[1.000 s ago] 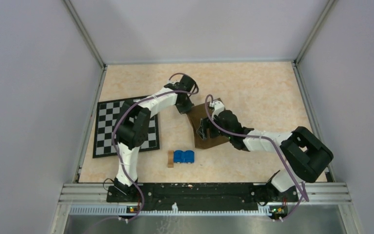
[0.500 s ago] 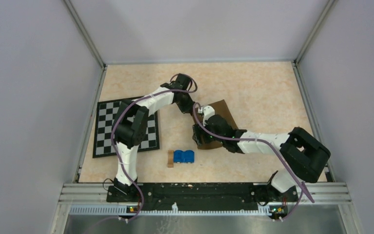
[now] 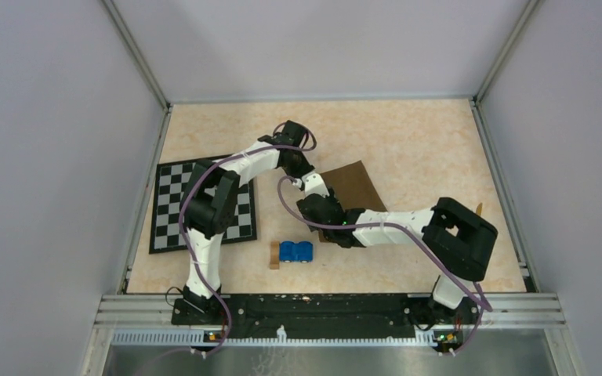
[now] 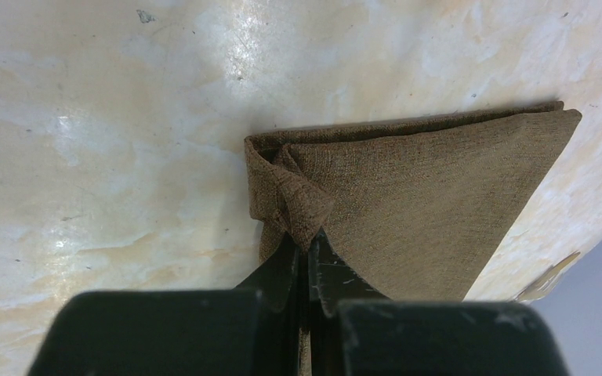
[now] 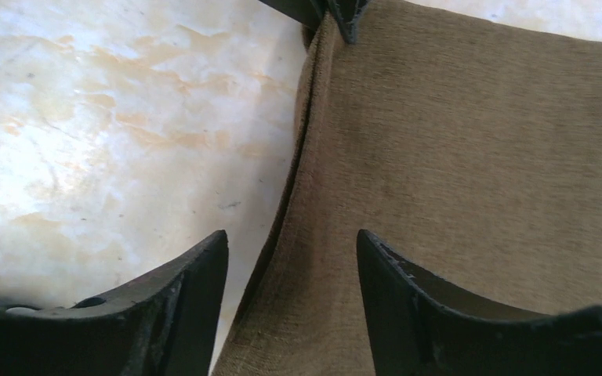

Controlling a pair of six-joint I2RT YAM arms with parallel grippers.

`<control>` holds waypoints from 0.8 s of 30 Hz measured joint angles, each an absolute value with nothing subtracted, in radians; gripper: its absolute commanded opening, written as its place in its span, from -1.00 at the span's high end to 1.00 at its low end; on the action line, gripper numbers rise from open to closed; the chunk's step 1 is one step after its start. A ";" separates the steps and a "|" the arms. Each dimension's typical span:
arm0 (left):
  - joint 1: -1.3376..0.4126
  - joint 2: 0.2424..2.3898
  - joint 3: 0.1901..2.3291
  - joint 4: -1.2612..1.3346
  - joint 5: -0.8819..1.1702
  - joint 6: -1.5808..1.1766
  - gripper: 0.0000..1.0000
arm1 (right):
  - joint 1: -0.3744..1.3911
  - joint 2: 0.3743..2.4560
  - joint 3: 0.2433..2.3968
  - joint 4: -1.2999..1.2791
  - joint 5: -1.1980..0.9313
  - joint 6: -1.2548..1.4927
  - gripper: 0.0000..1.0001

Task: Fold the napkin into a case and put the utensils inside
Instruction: Fold the lower triangle-folded napkin at the center of the board.

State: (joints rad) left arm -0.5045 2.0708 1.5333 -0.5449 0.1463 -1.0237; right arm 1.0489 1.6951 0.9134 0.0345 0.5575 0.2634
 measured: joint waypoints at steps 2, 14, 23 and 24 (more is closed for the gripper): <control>-0.505 2.071 1.533 -0.545 0.146 -1.025 1.00 | 1.065 1.707 0.935 0.009 0.608 0.263 0.10; -0.505 2.071 1.533 -0.548 0.141 -1.028 1.00 | 1.071 1.735 0.999 -0.059 0.710 0.284 1.00; -0.508 2.071 1.533 -0.552 0.159 -0.966 0.66 | 1.024 1.637 0.848 0.090 0.541 0.357 1.00; -0.513 2.071 1.533 -0.546 0.165 -0.959 0.62 | 0.999 1.601 0.807 0.120 0.495 0.375 1.00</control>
State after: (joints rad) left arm -0.5129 2.0708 1.5333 -0.5461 0.1646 -0.9588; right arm 0.9985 1.6012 0.8070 0.1196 0.4953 0.3748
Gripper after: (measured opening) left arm 0.136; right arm 0.015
